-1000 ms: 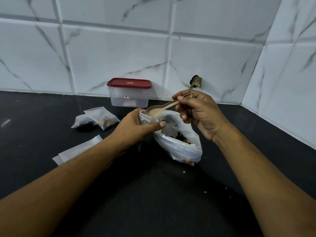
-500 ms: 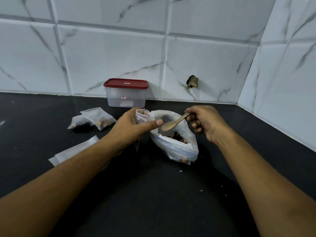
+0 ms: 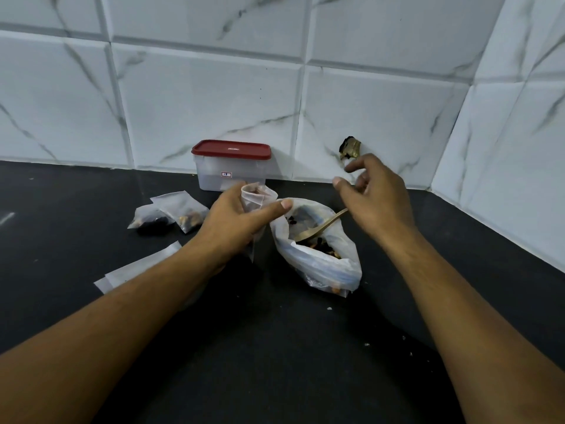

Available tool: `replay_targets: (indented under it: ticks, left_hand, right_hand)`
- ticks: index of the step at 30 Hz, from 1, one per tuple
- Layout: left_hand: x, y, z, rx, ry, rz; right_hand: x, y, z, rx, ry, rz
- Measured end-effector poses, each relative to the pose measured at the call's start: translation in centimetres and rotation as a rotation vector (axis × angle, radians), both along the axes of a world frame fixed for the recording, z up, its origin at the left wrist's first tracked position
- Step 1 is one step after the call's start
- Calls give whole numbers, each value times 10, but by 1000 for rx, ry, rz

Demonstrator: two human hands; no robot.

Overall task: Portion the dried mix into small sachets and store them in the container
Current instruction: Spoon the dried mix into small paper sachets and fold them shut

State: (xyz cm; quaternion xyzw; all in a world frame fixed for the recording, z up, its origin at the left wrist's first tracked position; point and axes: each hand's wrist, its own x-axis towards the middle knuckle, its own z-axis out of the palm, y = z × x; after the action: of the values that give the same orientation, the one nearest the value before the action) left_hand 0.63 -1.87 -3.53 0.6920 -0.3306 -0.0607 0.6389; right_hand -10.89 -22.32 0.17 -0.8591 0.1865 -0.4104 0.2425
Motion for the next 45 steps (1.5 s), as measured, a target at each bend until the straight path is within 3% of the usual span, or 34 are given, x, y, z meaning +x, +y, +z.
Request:
replay_targets:
  ticks: [4, 8, 16, 26, 35, 45]
  left_hand:
    - [-7, 0, 11, -156, 68, 6]
    - [-12, 1, 19, -258, 187, -64]
    - [-19, -1, 24, -254, 235, -225]
    - [-9, 2, 21, -351, 230, -44]
    - [-7, 8, 27, -448, 211, 33]
    - [-4, 9, 28, -495, 282, 78]
  right_hand:
    - [1, 35, 4, 12, 39, 363]
    - [4, 61, -2, 18, 138, 551]
    - [9, 73, -11, -44, 207, 486]
    - [8, 60, -3, 595, 34, 546]
    - [8, 56, -2, 725, 131, 660]
    - [6, 52, 0, 853, 90, 635]
